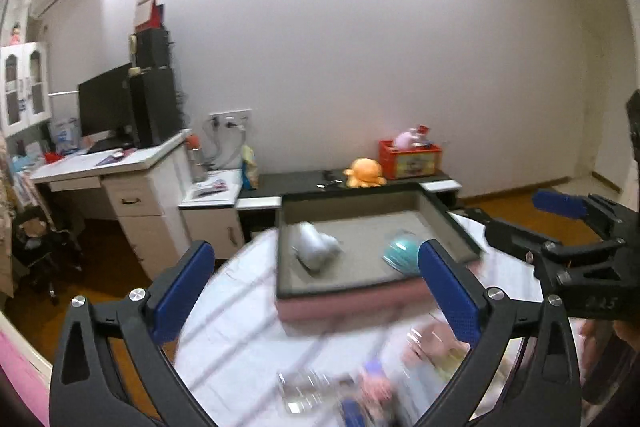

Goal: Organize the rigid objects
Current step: 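Withdraw both tools from the tray back over the bed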

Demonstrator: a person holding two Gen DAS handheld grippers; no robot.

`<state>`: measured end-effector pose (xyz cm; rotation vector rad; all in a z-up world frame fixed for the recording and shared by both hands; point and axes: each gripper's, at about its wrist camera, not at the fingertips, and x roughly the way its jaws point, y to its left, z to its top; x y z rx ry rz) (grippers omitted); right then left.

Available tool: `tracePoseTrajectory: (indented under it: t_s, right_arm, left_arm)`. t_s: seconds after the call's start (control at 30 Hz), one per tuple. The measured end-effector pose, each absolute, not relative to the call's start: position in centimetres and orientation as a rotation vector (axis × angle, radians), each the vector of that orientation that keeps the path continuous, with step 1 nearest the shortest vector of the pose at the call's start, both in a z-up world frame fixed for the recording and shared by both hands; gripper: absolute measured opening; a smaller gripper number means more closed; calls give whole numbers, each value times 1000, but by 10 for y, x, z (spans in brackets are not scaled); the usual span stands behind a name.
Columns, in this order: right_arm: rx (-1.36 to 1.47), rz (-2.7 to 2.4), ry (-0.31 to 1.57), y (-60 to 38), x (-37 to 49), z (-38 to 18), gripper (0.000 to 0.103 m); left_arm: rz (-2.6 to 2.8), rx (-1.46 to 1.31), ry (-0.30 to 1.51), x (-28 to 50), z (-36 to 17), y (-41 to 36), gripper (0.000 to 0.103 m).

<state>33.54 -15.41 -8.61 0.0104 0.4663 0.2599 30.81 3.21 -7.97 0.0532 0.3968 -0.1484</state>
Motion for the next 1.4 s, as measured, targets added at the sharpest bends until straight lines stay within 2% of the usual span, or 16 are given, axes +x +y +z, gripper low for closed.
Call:
tracePoseTrajectory:
  t_s: [0.27, 0.57, 1.03, 1.4]
  right_arm:
    - [70, 224, 332, -164, 234, -83, 103]
    - [0, 148, 232, -157, 163, -90, 103]
    - [-37, 112, 260, -158, 148, -107, 103]
    - [-5, 75, 392, -182, 175, -149, 103]
  left_arm:
    - [-97, 0, 260, 206, -77, 34, 103]
    - [-21, 37, 199, 155, -84, 30, 103]
    - [-69, 67, 251, 153, -99, 11, 103]
    - [-105, 74, 425, 183, -155, 5, 103]
